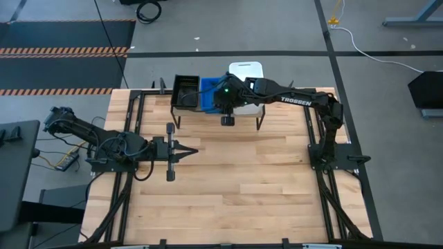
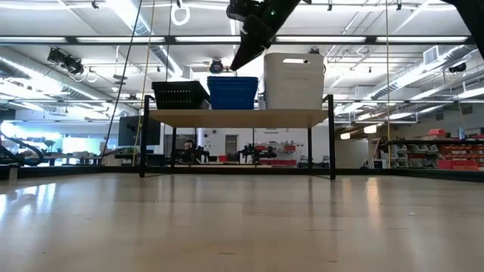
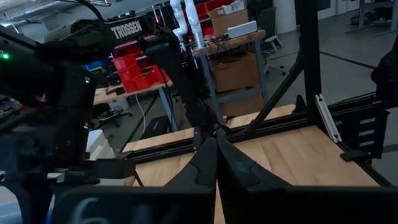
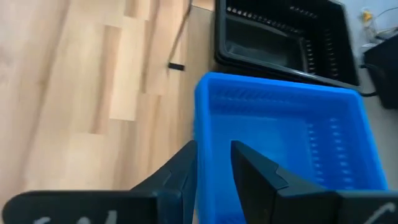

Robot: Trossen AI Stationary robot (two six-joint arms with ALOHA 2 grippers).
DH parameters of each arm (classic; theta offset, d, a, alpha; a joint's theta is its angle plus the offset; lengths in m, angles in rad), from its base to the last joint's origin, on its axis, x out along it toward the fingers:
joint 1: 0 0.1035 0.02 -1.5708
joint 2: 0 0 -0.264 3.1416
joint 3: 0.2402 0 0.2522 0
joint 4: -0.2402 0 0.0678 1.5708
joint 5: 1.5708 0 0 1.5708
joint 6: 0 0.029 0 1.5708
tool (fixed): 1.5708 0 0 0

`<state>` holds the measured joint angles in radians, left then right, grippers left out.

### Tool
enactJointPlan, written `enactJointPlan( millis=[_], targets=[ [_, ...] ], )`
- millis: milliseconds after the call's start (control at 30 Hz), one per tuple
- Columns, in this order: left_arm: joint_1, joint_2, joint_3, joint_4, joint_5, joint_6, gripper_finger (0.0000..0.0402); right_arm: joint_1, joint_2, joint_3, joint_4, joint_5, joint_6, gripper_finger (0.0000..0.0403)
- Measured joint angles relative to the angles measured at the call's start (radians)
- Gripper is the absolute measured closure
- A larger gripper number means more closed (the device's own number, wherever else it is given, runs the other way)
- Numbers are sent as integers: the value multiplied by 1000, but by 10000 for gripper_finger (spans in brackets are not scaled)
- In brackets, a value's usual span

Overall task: Stack baskets on shelf by color
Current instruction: Stack the blue bin on top of the other blue bins on the shelf, then return to Home Position

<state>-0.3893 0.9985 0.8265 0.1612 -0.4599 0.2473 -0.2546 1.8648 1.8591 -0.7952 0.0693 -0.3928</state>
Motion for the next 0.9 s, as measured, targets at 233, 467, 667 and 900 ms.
enactJointPlan(
  millis=[233, 467, 667, 900],
  targets=[
    [0, 0, 0, 0, 0, 0, 395, 8, 0, 0, -5, -39, 34, 298],
    [0, 0, 0, -2, 0, 0, 395, 26, 0, 0, -39, -26, 37, 298],
    [0, 0, 0, -26, 0, -1, 395, 84, -2, 0, -142, -42, 113, 298],
    [16, -2, 0, -32, 0, 8, 395, 111, -27, -1, -195, -48, 228, 304]
  ],
)
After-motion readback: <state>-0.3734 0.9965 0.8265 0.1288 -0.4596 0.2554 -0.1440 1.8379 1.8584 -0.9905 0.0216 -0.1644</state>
